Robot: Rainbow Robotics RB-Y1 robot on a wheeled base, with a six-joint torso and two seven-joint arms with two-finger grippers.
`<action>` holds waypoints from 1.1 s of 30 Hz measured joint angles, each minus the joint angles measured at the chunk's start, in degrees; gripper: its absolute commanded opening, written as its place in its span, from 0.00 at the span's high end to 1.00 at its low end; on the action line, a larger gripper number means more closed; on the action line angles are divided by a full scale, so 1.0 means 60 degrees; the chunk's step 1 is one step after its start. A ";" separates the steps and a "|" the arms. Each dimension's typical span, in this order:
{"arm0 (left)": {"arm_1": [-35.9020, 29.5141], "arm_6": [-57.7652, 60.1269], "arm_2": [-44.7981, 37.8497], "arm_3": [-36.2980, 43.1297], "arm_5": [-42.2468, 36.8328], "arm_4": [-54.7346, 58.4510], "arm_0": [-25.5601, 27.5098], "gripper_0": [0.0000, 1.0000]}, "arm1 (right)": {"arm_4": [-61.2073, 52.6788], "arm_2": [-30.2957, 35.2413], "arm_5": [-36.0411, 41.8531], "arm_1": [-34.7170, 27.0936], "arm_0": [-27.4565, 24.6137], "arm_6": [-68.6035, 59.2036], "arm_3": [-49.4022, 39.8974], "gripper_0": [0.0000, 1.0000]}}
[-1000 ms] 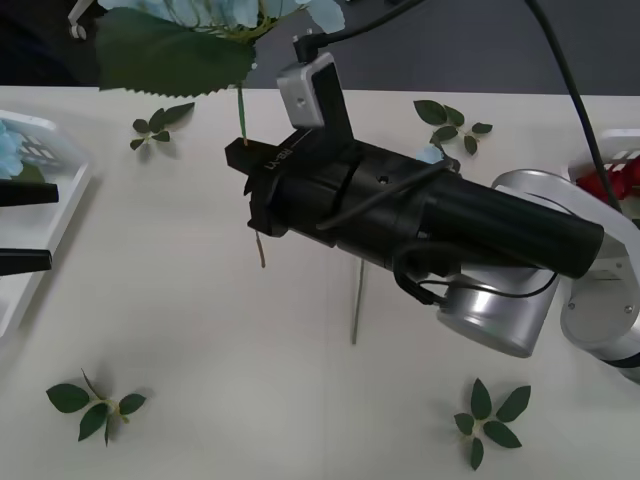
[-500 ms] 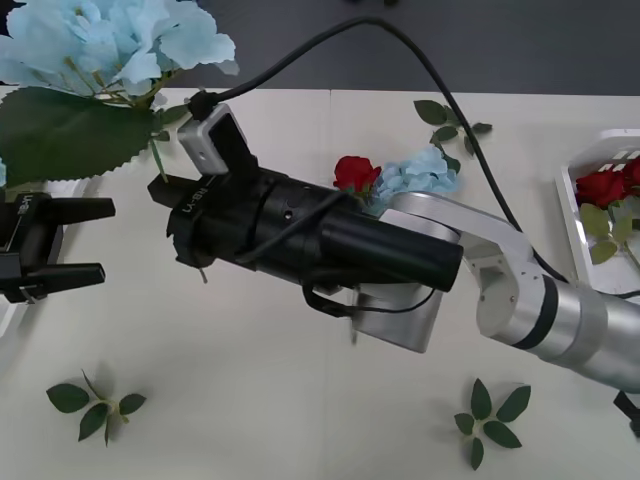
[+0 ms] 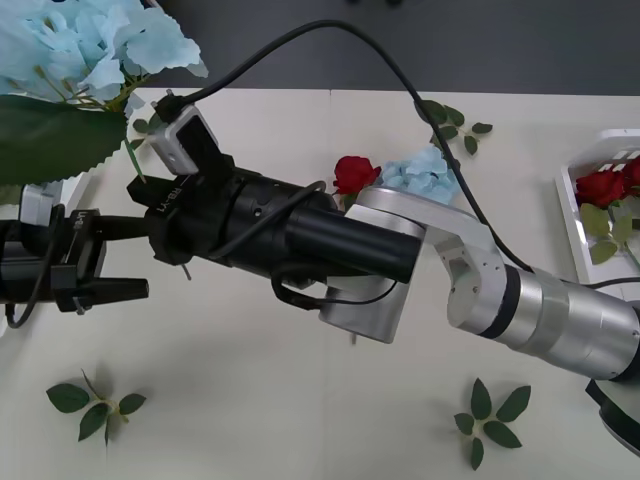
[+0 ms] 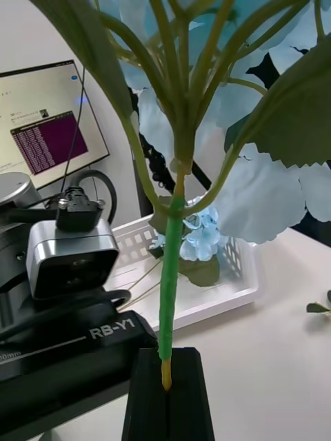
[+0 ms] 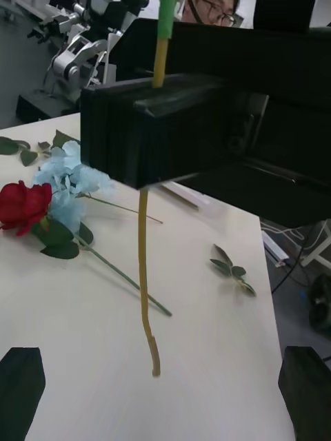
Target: Put the red flowers into the right box and the blue flowers into the left box
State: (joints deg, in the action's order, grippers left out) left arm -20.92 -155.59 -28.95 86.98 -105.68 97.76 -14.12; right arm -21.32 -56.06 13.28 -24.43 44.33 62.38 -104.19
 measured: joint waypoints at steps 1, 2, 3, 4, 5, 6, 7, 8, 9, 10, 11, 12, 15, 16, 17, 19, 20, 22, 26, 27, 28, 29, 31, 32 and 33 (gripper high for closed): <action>0.0146 0.0000 0.0000 0.0000 0.0060 -0.0054 -0.0022 0.00 | 0.0000 -0.0020 0.0000 0.0000 0.0000 0.0000 0.0000 1.00; 0.0287 0.0000 0.0000 0.0000 0.0126 -0.0086 -0.0035 0.00 | 0.0000 -0.0026 0.0000 0.0000 0.0000 0.0000 0.0000 1.00; 0.0405 0.0000 0.0001 0.0000 0.0183 -0.0091 -0.0039 0.00 | 0.0000 -0.0025 0.0000 0.0000 0.0000 0.0000 0.0000 1.00; 0.0515 0.0000 0.0001 0.0000 0.0239 -0.0091 -0.0039 0.00 | 0.0000 -0.0025 0.0000 0.0000 0.0000 0.0000 0.0000 1.00; 0.0606 0.0000 0.0008 0.0000 0.0310 -0.0091 -0.0039 0.00 | 0.0000 -0.0025 0.0000 0.0000 0.0000 0.0000 0.0000 1.00; 0.0672 0.0000 0.0032 0.0000 0.0377 -0.0091 -0.0039 0.00 | 0.0000 -0.0025 0.0000 0.0000 0.0000 0.0000 0.0000 1.00; 0.0714 0.0000 0.0096 -0.0001 0.0443 -0.0091 -0.0039 0.00 | 0.0000 -0.0025 0.0000 0.0000 0.0000 0.0000 0.0000 1.00; 0.0725 0.0000 0.0199 -0.0001 0.0519 -0.0091 -0.0039 0.00 | 0.0000 -0.0025 0.0000 0.0000 0.0000 0.0000 0.0000 1.00; 0.0722 0.0000 0.0318 -0.0001 0.0594 -0.0091 -0.0039 0.00 | 0.0000 -0.0025 0.0000 0.0000 0.0000 0.0000 0.0000 1.00; 0.0721 0.0000 0.0433 -0.0001 0.0658 -0.0091 -0.0039 0.01 | 0.0000 -0.0025 0.0000 0.0000 0.0000 0.0000 0.0000 1.00; 0.0721 0.0000 0.0545 -0.0002 0.0729 -0.0091 -0.0039 0.19 | 0.0000 -0.0025 0.0000 0.0000 0.0000 0.0000 0.0000 1.00; 0.0721 0.0000 0.0637 -0.0002 0.0785 -0.0091 -0.0039 0.53 | 0.0000 -0.0025 0.0000 0.0000 0.0000 0.0000 0.0000 1.00; 0.0721 0.0000 0.0807 -0.0003 0.0918 -0.0091 -0.0039 0.89 | 0.0000 -0.0025 0.0000 0.0000 0.0000 0.0000 0.0000 1.00; 0.0721 0.0000 0.0834 -0.0007 0.0950 -0.0091 -0.0039 0.92 | 0.0000 -0.0025 0.0000 0.0000 0.0000 0.0000 0.0000 1.00; 0.0721 0.0000 0.0841 -0.0013 0.0964 -0.0091 -0.0039 0.96 | 0.0000 -0.0025 0.0000 0.0000 0.0000 0.0000 0.0000 1.00; 0.0721 0.0000 0.0841 -0.0045 0.0964 -0.0091 -0.0039 0.99 | 0.0000 -0.0025 0.0000 0.0000 0.0000 0.0000 0.0000 1.00; 0.0721 0.0000 0.0841 -0.0081 0.0964 -0.0091 -0.0039 1.00 | 0.0000 -0.0025 0.0000 0.0000 0.0000 0.0000 0.0000 1.00; 0.0721 0.0000 0.0841 -0.0175 0.0964 -0.0091 -0.0039 1.00 | 0.0000 -0.0025 0.0000 0.0000 0.0000 0.0000 0.0000 1.00; 0.0721 0.0000 0.0841 -0.0242 0.0964 -0.0089 -0.0039 1.00 | 0.0000 -0.0025 0.0000 0.0000 0.0000 0.0000 0.0000 1.00; 0.0721 0.0000 0.0841 -0.0242 0.0964 -0.0088 -0.0039 1.00 | 0.0000 -0.0025 0.0000 0.0000 0.0000 0.0000 0.0000 1.00; 0.0721 0.0000 0.0841 -0.0242 0.0964 -0.0088 -0.0039 1.00 | 0.0000 -0.0025 0.0000 0.0000 0.0000 0.0000 0.0000 1.00; 0.0721 0.0000 0.0841 -0.0242 0.0964 -0.0087 -0.0039 1.00 | 0.0000 -0.0025 0.0000 0.0000 0.0000 0.0000 0.0000 1.00; 0.0721 0.0000 0.0841 -0.0242 0.0964 -0.0087 -0.0039 1.00 | 0.0000 -0.0025 0.0000 0.0000 0.0000 0.0000 0.0000 1.00; 0.0721 0.0000 0.0841 -0.0242 0.0964 -0.0086 -0.0039 1.00 | 0.0000 -0.0025 0.0000 0.0000 0.0000 0.0000 0.0000 0.98; 0.0721 0.0000 0.0841 -0.0242 0.0964 -0.0086 -0.0039 1.00 | 0.0000 -0.0025 0.0000 0.0000 0.0000 0.0000 0.0000 0.71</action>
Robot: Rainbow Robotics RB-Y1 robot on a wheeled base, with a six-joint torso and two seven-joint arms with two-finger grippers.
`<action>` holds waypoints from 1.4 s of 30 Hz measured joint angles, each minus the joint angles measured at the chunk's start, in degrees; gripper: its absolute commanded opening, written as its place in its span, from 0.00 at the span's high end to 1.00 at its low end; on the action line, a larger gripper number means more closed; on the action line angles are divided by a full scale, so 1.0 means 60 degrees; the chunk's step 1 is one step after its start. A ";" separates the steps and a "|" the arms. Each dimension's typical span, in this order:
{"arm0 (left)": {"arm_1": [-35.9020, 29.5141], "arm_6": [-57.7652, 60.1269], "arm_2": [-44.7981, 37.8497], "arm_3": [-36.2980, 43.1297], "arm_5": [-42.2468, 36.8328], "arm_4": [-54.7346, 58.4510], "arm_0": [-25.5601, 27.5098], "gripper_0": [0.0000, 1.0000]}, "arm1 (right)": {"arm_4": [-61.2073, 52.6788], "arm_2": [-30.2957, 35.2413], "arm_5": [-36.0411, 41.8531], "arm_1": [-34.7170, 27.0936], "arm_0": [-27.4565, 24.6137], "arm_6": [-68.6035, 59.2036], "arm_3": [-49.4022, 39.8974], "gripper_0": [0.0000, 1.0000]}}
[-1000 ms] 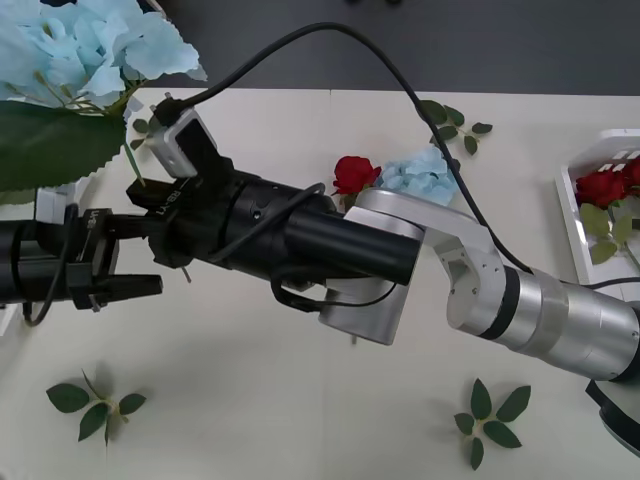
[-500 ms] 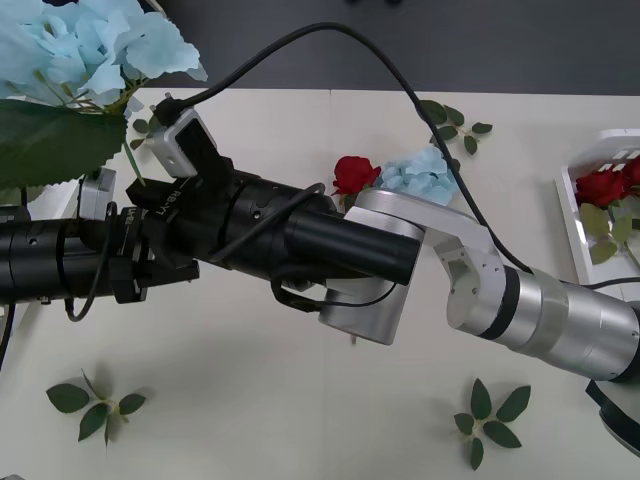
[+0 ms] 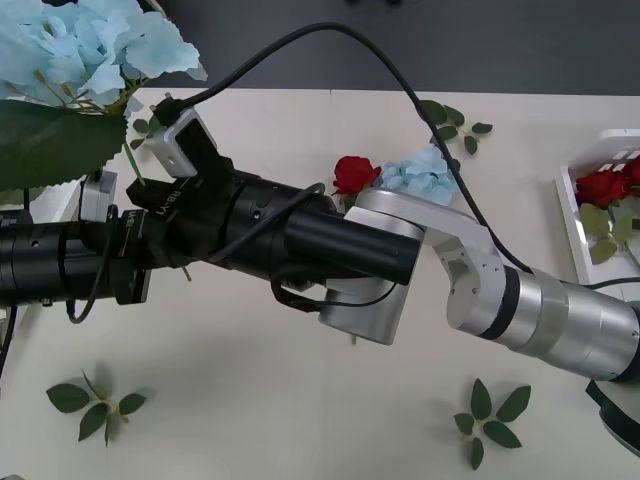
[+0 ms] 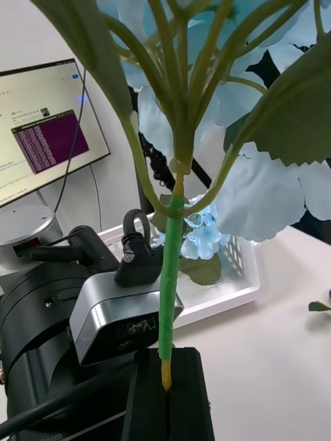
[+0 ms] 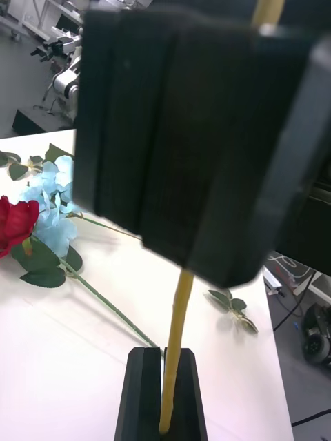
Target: Put the red flowers into the right box and the blue flowers into the left box
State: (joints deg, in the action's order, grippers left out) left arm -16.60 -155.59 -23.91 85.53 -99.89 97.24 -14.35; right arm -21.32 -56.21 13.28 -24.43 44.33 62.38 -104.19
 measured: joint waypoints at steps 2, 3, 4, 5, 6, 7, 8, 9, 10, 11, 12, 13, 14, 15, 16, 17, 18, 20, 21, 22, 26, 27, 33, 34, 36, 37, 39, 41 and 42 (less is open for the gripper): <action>0.0000 0.0000 0.0000 0.0000 0.0000 0.0002 0.0000 1.00 | 0.0000 0.0000 0.0000 0.0000 0.0000 0.0000 0.0000 0.25; 0.0000 0.0000 0.0000 0.0000 0.0001 0.0004 0.0000 1.00 | 0.0000 0.0000 0.0000 0.0000 0.0000 0.0000 0.0000 0.07; 0.0000 0.0000 0.0000 0.0000 0.0003 0.0004 0.0000 1.00 | 0.0000 0.0000 0.0000 0.0000 0.0000 0.0000 0.0000 0.01; 0.0000 0.0000 0.0000 0.0000 0.0005 0.0004 0.0000 1.00 | 0.0000 0.0000 0.0000 0.0000 0.0000 0.0000 0.0000 0.00; 0.0000 0.0000 0.0000 0.0000 0.0007 0.0005 0.0000 1.00 | 0.0000 0.0000 0.0000 0.0000 0.0000 0.0000 0.0000 0.00; 0.0000 0.0000 0.0000 0.0000 0.0015 0.0005 0.0000 1.00 | 0.0000 0.0000 0.0000 0.0000 0.0000 0.0000 0.0000 0.00; 0.0000 0.0000 0.0000 0.0000 0.0033 0.0005 0.0000 1.00 | 0.0000 0.0000 0.0000 0.0000 0.0000 0.0000 0.0000 0.00; 0.0000 0.0000 0.0000 0.0000 0.0053 0.0005 0.0000 1.00 | 0.0000 0.0000 0.0000 0.0000 0.0000 0.0000 0.0000 0.00; 0.0000 0.0000 0.0000 0.0000 0.0069 0.0007 0.0000 1.00 | 0.0000 0.0000 0.0000 0.0000 0.0000 0.0000 0.0000 0.00; 0.0000 0.0000 0.0000 0.0000 0.0072 0.0009 0.0000 1.00 | 0.0000 0.0000 0.0000 0.0000 0.0000 0.0000 0.0000 0.00; 0.0000 0.0000 0.0000 0.0000 0.0072 0.0011 0.0000 1.00 | 0.0000 0.0000 0.0000 0.0000 0.0000 0.0000 0.0000 0.00; 0.0000 0.0000 0.0000 0.0000 0.0072 0.0014 0.0000 1.00 | 0.0000 0.0000 0.0000 0.0000 0.0000 0.0000 0.0000 0.00; 0.0000 0.0000 -0.0001 0.0000 0.0072 0.0023 0.0000 1.00 | 0.0000 0.0000 0.0000 0.0000 0.0000 0.0000 0.0000 0.00; 0.0000 0.0000 -0.0005 0.0000 0.0072 0.0045 0.0000 1.00 | 0.0000 0.0000 0.0000 0.0000 0.0000 0.0000 0.0000 0.00; 0.0000 0.0000 -0.0019 0.0000 0.0072 0.0078 0.0000 1.00 | 0.0000 0.0000 0.0000 0.0000 0.0000 0.0000 0.0000 0.00; -0.0001 0.0000 -0.0046 0.0000 0.0072 0.0119 0.0000 1.00 | 0.0000 0.0000 0.0000 0.0000 0.0000 0.0000 0.0000 0.00; -0.0005 0.0000 -0.0098 0.0000 0.0072 0.0163 0.0000 1.00 | 0.0000 0.0000 0.0000 0.0000 0.0000 0.0000 0.0000 0.00; -0.0042 0.0000 -0.0247 0.0000 0.0072 0.0249 0.0000 1.00 | 0.0000 0.0000 0.0000 0.0000 0.0000 0.0000 0.0000 0.00; -0.0097 0.0000 -0.0330 0.0000 0.0072 0.0299 0.0001 1.00 | 0.0000 0.0000 0.0000 0.0000 0.0000 0.0000 0.0000 0.00; -0.0193 0.0000 -0.0404 0.0000 0.0073 0.0362 0.0002 1.00 | 0.0000 0.0000 0.0000 0.0000 0.0000 0.0000 0.0000 0.00; -0.0868 0.0000 -0.0522 0.0000 0.0320 0.0775 0.0091 1.00 | 0.0000 0.0000 0.0000 0.0000 0.0000 0.0000 0.0000 0.00; -0.1056 0.0000 -0.0522 0.0000 0.0418 0.0892 0.0155 1.00 | 0.0000 -0.0002 0.0002 0.0000 -0.0004 0.0000 0.0002 0.00; -0.2154 0.0000 -0.0522 0.0000 0.1303 0.1663 0.0972 1.00 | -0.0154 -0.0069 0.0002 -0.0010 -0.0133 -0.0002 0.0033 0.00; -0.2312 0.0000 -0.0522 0.0000 0.1491 0.1798 0.1151 1.00 | -0.0147 -0.0069 -0.0033 -0.0021 -0.0134 -0.0005 0.0033 0.00; -0.2611 0.0000 -0.0523 0.0000 0.1778 0.1974 0.1489 1.00 | -0.0143 -0.0069 -0.0195 -0.0065 -0.0134 -0.0018 0.0033 0.00; -0.2751 0.0000 -0.0525 0.0000 0.1937 0.2038 0.1644 1.00 | -0.0143 -0.0069 -0.0235 -0.0102 -0.0134 -0.0041 0.0032 0.00; -0.3059 0.0000 -0.0547 0.0000 0.2285 0.2174 0.1981 1.00 | -0.0143 -0.0068 -0.0227 -0.0240 -0.0134 -0.0193 0.0021 0.00; -0.3313 0.0000 -0.0693 0.0000 0.2561 0.2219 0.2280 1.00 | -0.0143 -0.0057 -0.0185 -0.0439 -0.0134 -0.0415 -0.0013 0.00; -0.3411 0.0000 -0.0835 0.0000 0.2636 0.2213 0.2412 1.00 | -0.0146 -0.0029 -0.0076 -0.0567 -0.0134 -0.0484 -0.0063 0.00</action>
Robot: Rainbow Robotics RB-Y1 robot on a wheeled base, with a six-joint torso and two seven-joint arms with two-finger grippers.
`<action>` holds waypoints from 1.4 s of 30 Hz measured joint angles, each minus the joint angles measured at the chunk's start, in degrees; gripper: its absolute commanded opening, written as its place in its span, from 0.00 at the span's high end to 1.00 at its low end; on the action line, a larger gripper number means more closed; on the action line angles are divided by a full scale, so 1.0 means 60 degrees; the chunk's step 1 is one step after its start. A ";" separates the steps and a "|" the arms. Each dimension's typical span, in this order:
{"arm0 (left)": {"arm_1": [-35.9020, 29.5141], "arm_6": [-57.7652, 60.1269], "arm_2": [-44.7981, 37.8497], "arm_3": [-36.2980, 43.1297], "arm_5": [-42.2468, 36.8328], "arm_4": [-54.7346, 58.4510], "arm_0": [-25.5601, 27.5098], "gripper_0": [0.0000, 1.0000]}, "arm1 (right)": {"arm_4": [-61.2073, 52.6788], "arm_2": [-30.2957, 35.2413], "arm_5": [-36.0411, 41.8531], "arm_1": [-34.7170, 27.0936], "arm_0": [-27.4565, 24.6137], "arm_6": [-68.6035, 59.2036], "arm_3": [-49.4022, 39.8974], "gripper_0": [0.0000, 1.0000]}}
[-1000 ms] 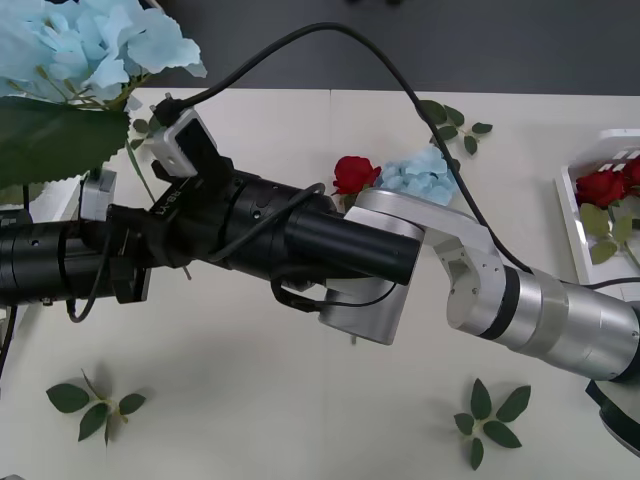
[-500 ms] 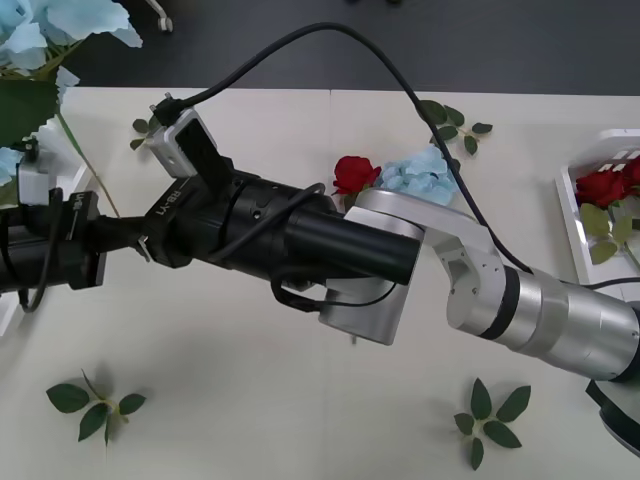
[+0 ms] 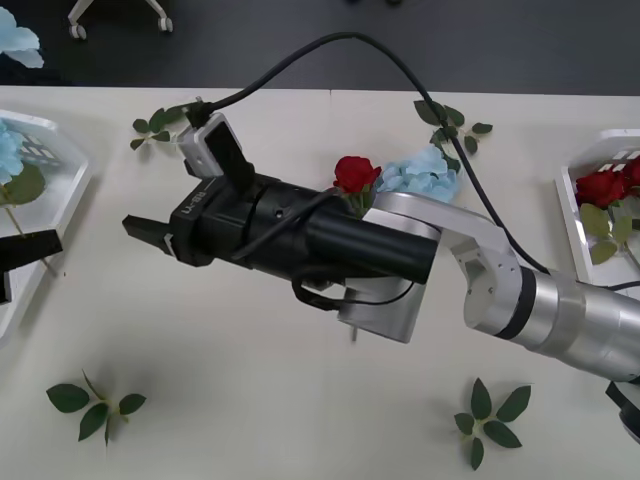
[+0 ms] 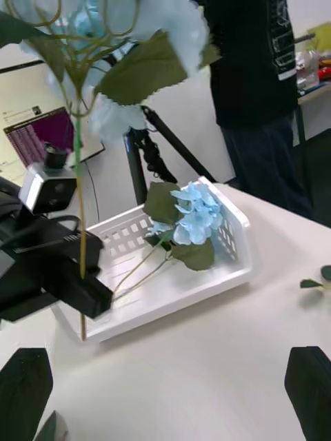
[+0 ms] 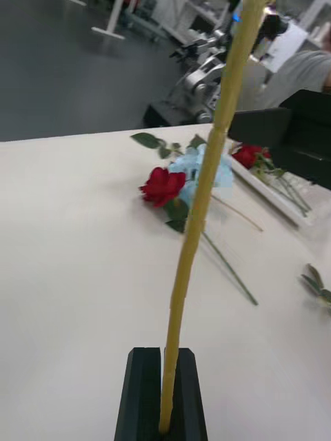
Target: Put the red flowers into the right box and the blue flowers into the left box
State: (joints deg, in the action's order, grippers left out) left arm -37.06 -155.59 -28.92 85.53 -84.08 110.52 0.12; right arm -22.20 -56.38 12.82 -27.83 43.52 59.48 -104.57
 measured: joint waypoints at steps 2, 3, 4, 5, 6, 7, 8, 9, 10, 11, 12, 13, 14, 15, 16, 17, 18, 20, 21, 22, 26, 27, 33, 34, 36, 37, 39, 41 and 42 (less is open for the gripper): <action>-0.0139 0.0000 -0.0372 0.0000 0.0141 -0.0061 0.0223 1.00 | -0.0052 0.0143 0.0467 -0.0336 0.0000 -0.0052 -0.0179 0.00; -0.0208 0.0000 -0.0574 0.0000 0.0233 -0.0099 0.0337 1.00 | -0.0211 0.0254 0.0713 -0.0547 0.0000 -0.0052 -0.0304 0.00; -0.0283 0.0000 -0.0758 0.0000 0.0360 -0.0109 0.0453 1.00 | -0.0482 0.0386 0.0924 -0.0777 0.0000 -0.0052 -0.0432 0.00; -0.0359 0.0000 -0.0901 0.0000 0.0511 -0.0109 0.0570 1.00 | -0.0767 0.0516 0.1100 -0.0995 0.0000 -0.0052 -0.0545 0.00; -0.0458 0.0000 -0.1020 0.0000 0.0711 -0.0109 0.0708 1.00 | -0.1102 0.0659 0.1345 -0.1226 0.0000 -0.0053 -0.0691 0.00; -0.0572 0.0000 -0.1101 0.0000 0.0933 -0.0110 0.0851 1.00 | -0.1445 0.0806 0.1698 -0.1454 0.0000 -0.0054 -0.0844 0.00; -0.0692 0.0000 -0.1154 0.0000 0.1151 -0.0120 0.0999 1.00 | -0.1742 0.0967 0.2141 -0.1670 -0.0001 -0.0057 -0.1014 0.00; -0.0814 0.0000 -0.1185 0.0001 0.1398 -0.0174 0.1147 1.00 | -0.2008 0.1149 0.2648 -0.1867 -0.0002 -0.0059 -0.1191 0.00; -0.0925 0.0000 -0.1195 0.0001 0.1643 -0.0278 0.1280 1.00 | -0.2263 0.1336 0.3178 -0.2037 -0.0004 -0.0059 -0.1377 0.00; -0.1028 0.0000 -0.1195 0.0001 0.1854 -0.0372 0.1411 1.00 | -0.2462 0.1536 0.3664 -0.2190 -0.0011 -0.0059 -0.1551 0.00; -0.1117 0.0000 -0.1195 0.0001 0.2096 -0.0442 0.1541 1.00 | -0.2684 0.1748 0.4179 -0.2319 -0.0021 -0.0059 -0.1727 0.00; -0.1194 0.0000 -0.1195 0.0001 0.2400 -0.0509 0.1668 1.00 | -0.2912 0.1996 0.4753 -0.2425 -0.0034 -0.0059 -0.1907 0.00; -0.1253 0.0000 -0.1195 0.0001 0.2671 -0.0589 0.1781 1.00 | -0.3170 0.2263 0.5385 -0.2493 -0.0064 -0.0059 -0.2094 0.00; -0.1302 0.0000 -0.1195 0.0001 0.2939 -0.0706 0.1890 1.00 | -0.3428 0.2583 0.6053 -0.2533 -0.0126 -0.0059 -0.2264 0.00; -0.1333 0.0000 -0.1195 0.0001 0.3157 -0.0839 0.1985 1.00 | -0.3637 0.2924 0.6487 -0.2544 -0.0222 -0.0059 -0.2393 0.00; -0.1345 0.0000 -0.1196 0.0001 0.3354 -0.1010 0.2062 1.00 | -0.3838 0.3276 0.6889 -0.2542 -0.0346 -0.0059 -0.2508 0.00; -0.1344 0.0000 -0.1197 0.0001 0.3575 -0.1188 0.2119 1.00 | -0.3972 0.3599 0.7251 -0.2541 -0.0470 -0.0059 -0.2589 0.00; -0.1344 0.0004 -0.1197 0.0001 0.3962 -0.1539 0.2210 1.00 | -0.4082 0.4172 0.8157 -0.2541 -0.0705 -0.0059 -0.2738 0.00; -0.1344 0.0033 -0.1197 0.0000 0.4139 -0.1714 0.2229 1.00 | -0.4075 0.4369 0.8539 -0.2541 -0.0791 -0.0059 -0.2772 0.00; -0.1344 0.0092 -0.1198 0.0000 0.4306 -0.1912 0.2235 1.00 | -0.4058 0.4520 0.8918 -0.2541 -0.0866 -0.0059 -0.2782 0.00; -0.1344 0.1216 -0.1203 0.0001 0.4794 -0.2879 0.2235 1.00 | -0.3458 0.4681 1.0327 -0.2541 -0.1079 -0.0058 -0.2752 0.00; -0.1344 0.1836 -0.1206 0.0002 0.4896 -0.3151 0.2235 0.99 | -0.3393 0.4660 1.0542 -0.2541 -0.1123 -0.0058 -0.2684 0.00; -0.1344 0.3263 -0.1209 0.0001 0.5292 -0.4528 0.2235 0.99 | -0.3350 0.4667 1.1326 -0.2541 -0.1502 -0.0059 -0.2056 0.00; -0.1344 0.3522 -0.1209 0.0000 0.5337 -0.4682 0.2235 0.99 | -0.3251 0.4732 1.1501 -0.2541 -0.1603 -0.0059 -0.2015 0.00; -0.1344 0.4396 -0.1209 -0.0004 0.5427 -0.4919 0.2233 0.99 | -0.2871 0.4859 1.1813 -0.2541 -0.1810 -0.0059 -0.1996 0.00; -0.1344 0.4885 -0.1209 -0.0016 0.5473 -0.5019 0.2224 0.99 | -0.2665 0.4912 1.1887 -0.2541 -0.1926 -0.0059 -0.1996 0.00; -0.1344 0.5469 -0.1209 -0.0192 0.5513 -0.5252 0.2111 0.99 | -0.2390 0.4978 1.1913 -0.2541 -0.2139 -0.0059 -0.1977 0.00; -0.1344 0.5495 -0.1206 -0.0624 0.5512 -0.5549 0.1791 0.99 | -0.2224 0.4986 1.1913 -0.2541 -0.2302 -0.0059 -0.1872 0.00; -0.1344 0.5495 -0.1204 -0.0882 0.5512 -0.5708 0.1588 0.99 | -0.2137 0.4981 1.1913 -0.2541 -0.2360 -0.0059 -0.1765 0.00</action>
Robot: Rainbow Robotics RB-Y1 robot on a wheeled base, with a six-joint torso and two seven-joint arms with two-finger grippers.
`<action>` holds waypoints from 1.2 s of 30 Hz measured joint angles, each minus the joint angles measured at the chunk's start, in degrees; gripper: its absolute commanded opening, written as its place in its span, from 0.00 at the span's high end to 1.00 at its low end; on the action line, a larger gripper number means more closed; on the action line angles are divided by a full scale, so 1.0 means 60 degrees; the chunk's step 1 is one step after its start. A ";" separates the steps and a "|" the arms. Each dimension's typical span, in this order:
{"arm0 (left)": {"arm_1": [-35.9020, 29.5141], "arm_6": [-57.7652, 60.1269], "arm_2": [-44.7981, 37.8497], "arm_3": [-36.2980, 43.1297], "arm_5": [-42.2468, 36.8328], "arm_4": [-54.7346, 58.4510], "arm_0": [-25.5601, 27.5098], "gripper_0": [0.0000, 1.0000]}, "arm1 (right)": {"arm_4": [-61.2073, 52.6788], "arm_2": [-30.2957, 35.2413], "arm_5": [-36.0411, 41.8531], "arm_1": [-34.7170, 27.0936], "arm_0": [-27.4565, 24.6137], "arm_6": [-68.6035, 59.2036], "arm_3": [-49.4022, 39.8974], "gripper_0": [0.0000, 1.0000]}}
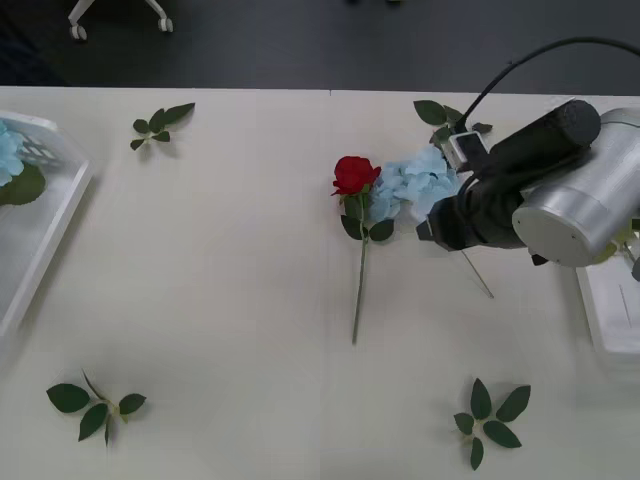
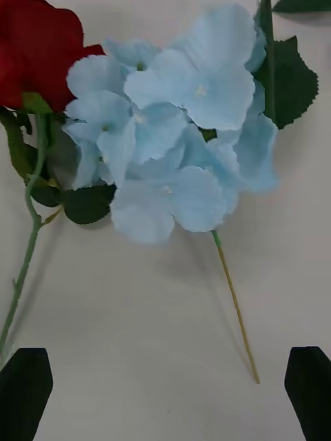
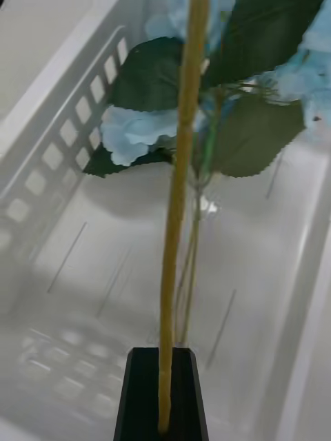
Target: Put the red flowers into the right box and the blue flowers into the left box
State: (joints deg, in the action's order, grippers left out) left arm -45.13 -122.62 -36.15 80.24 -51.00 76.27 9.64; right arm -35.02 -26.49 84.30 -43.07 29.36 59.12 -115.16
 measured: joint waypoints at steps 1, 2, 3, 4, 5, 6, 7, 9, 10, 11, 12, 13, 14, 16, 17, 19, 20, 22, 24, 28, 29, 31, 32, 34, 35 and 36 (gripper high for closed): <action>0.0000 0.0000 0.0003 -0.0269 0.0000 -0.0130 -0.0240 0.99 | 0.0085 -0.0002 0.0000 0.0000 -0.0045 0.0000 0.0138 0.00; 0.0000 0.0000 0.0008 -0.0541 0.0000 -0.0231 -0.0481 0.99 | 0.0169 -0.0002 0.0000 0.0001 -0.0073 0.0000 0.0293 0.00; 0.0000 0.0000 0.0025 -0.0802 0.0001 -0.0329 -0.0720 0.99 | 0.0263 -0.0003 0.0000 0.0003 -0.0082 0.0000 0.0466 0.00; 0.0000 0.0000 0.0065 -0.1002 0.0016 -0.0418 -0.0932 0.99 | 0.0352 -0.0003 -0.0003 0.0005 -0.0081 0.0000 0.0672 0.00; 0.0000 0.0000 0.0137 -0.1177 0.0087 -0.0525 -0.1132 0.99 | 0.0434 -0.0003 -0.0015 0.0009 -0.0081 0.0000 0.0880 0.00; 0.0000 0.0000 0.0231 -0.1324 0.0190 -0.0663 -0.1312 0.99 | 0.0519 -0.0003 -0.0073 0.0015 -0.0081 0.0001 0.1094 0.00; 0.0000 0.0000 0.0332 -0.1437 0.0262 -0.0814 -0.1475 0.99 | 0.0615 -0.0003 -0.0192 0.0026 -0.0081 0.0001 0.1327 0.00; 0.0000 0.0000 0.0508 -0.1630 0.0296 -0.1099 -0.1752 0.98 | 0.0832 -0.0004 -0.0456 0.0094 -0.0081 0.0002 0.1809 0.00; 0.0000 0.0000 0.0577 -0.1719 0.0296 -0.1210 -0.1877 0.98 | 0.0942 -0.0004 -0.0564 0.0154 -0.0081 0.0004 0.2022 0.00; 0.0001 0.0001 0.0623 -0.1795 0.0296 -0.1309 -0.1982 0.96 | 0.1038 -0.0004 -0.0701 0.0229 -0.0081 0.0006 0.2222 0.00; 0.0002 0.0001 0.0659 -0.1867 0.0296 -0.1382 -0.2073 0.91 | 0.1119 -0.0004 -0.0879 0.0319 -0.0081 0.0010 0.2411 0.00; 0.0004 0.0001 0.0688 -0.1915 0.0295 -0.1433 -0.2142 0.81 | 0.1187 -0.0004 -0.1063 0.0416 -0.0081 0.0021 0.2622 0.00; 0.0009 0.0001 0.0702 -0.1935 0.0295 -0.1456 -0.2187 0.68 | 0.1240 -0.0004 -0.1265 0.0515 -0.0081 0.0065 0.2821 0.00; 0.0027 0.0001 0.0702 -0.1937 0.0295 -0.1455 -0.2217 0.15 | 0.1346 -0.0006 -0.1578 0.0697 -0.0081 0.0244 0.3187 0.00; 0.0028 0.0001 0.0702 -0.1937 0.0295 -0.1451 -0.2217 0.00 | 0.1390 -0.0006 -0.1653 0.0770 -0.0081 0.0392 0.3340 0.00; 0.0029 0.0001 0.0702 -0.1936 0.0295 -0.1402 -0.2217 0.00 | 0.1401 -0.0007 -0.1783 0.0854 -0.0081 0.0862 0.3565 0.00; 0.0029 0.0001 0.0702 -0.1935 0.0295 -0.1331 -0.2217 0.00 | 0.1394 -0.0007 -0.1853 0.0871 -0.0081 0.1177 0.3656 0.00; 0.0029 0.0001 0.0702 -0.1928 0.0295 -0.1157 -0.2217 0.00 | 0.1349 -0.0008 -0.1916 0.0870 -0.0081 0.1659 0.3740 0.00; 0.0029 0.0001 0.0702 -0.1891 0.0295 -0.0903 -0.2216 0.00 | 0.1281 -0.0008 -0.1917 0.0870 -0.0081 0.1944 0.3758 0.00; 0.0029 0.0001 0.0702 -0.1683 0.0272 -0.0297 -0.2216 0.00 | 0.1167 -0.0008 -0.2049 0.0870 -0.0081 0.2476 0.3762 0.00; 0.0029 0.0001 0.0702 -0.1629 0.0255 -0.0124 -0.2216 0.00 | 0.1156 -0.0008 -0.2165 0.0869 -0.0081 0.2574 0.3763 0.00; 0.0029 0.0001 0.0705 -0.1503 0.0189 0.0333 -0.2204 0.00 | 0.1134 -0.0008 -0.2321 0.0869 -0.0081 0.2584 0.3775 0.00; 0.0029 0.0001 0.0720 -0.1421 0.0169 0.0615 -0.2180 0.00 | 0.1096 -0.0008 -0.2447 0.0869 -0.0081 0.2600 0.3809 0.00; 0.0029 0.0001 0.0823 -0.1188 0.0169 0.1189 -0.2056 0.00 | 0.0914 -0.0011 -0.2869 0.0869 -0.0081 0.2999 0.3973 0.00; 0.0029 0.0001 0.0904 -0.1008 0.0169 0.1458 -0.1951 0.00 | 0.0811 -0.0012 -0.3084 0.0869 -0.0081 0.3447 0.4089 0.00; 0.0029 0.0001 0.0998 -0.0803 0.0170 0.1718 -0.1820 0.00 | 0.0715 -0.0013 -0.3303 0.0870 -0.0081 0.3893 0.4223 0.00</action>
State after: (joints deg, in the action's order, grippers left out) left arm -44.95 -122.61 -30.16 75.42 -49.98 86.58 -1.28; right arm -30.73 -26.57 64.48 -37.85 28.88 82.48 -89.82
